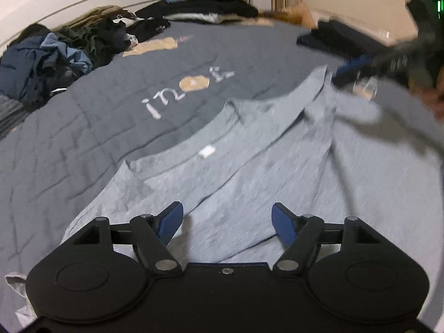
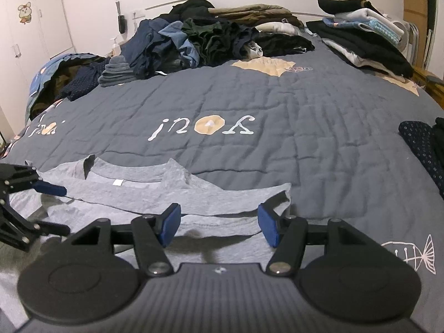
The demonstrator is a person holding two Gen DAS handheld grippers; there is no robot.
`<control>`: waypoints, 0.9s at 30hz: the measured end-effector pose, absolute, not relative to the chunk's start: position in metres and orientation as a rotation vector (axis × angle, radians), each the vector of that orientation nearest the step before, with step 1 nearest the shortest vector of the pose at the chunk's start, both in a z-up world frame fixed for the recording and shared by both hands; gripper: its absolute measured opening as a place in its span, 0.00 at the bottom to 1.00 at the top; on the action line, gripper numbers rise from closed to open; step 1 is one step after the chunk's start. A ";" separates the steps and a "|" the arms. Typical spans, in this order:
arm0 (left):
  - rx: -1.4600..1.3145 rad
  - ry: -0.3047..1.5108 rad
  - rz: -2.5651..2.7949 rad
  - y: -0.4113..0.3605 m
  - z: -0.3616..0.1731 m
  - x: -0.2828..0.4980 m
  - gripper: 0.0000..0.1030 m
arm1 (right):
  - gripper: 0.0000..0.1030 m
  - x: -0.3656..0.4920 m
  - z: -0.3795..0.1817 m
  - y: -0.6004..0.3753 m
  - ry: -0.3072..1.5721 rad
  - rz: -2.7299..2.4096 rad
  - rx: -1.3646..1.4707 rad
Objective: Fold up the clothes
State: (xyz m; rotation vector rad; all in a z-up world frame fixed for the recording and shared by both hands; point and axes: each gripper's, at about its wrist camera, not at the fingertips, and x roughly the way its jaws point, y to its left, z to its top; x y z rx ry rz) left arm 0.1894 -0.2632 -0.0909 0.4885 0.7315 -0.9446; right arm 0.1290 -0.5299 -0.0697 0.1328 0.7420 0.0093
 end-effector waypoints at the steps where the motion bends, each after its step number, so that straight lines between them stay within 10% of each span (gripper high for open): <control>1: 0.494 0.741 -0.948 -0.264 -0.094 0.190 0.64 | 0.59 0.129 -0.070 -0.530 0.743 0.009 0.136; 5: 0.466 0.771 -0.979 -0.263 -0.100 0.192 0.15 | 0.59 0.129 -0.070 -0.530 0.746 0.009 0.138; 9: 0.423 0.759 -0.996 -0.257 -0.090 0.193 0.03 | 0.59 0.128 -0.070 -0.530 0.745 0.012 0.133; 21: 0.286 0.558 -0.685 -0.261 -0.079 0.209 0.05 | 0.59 0.128 -0.067 -0.535 0.693 -0.040 0.124; 25: 0.344 0.550 -0.674 -0.256 -0.078 0.206 0.50 | 0.59 0.129 -0.069 -0.543 0.697 -0.074 0.123; 27: 0.319 0.516 -0.638 -0.238 -0.068 0.208 0.56 | 0.59 0.129 -0.071 -0.548 0.704 -0.094 0.120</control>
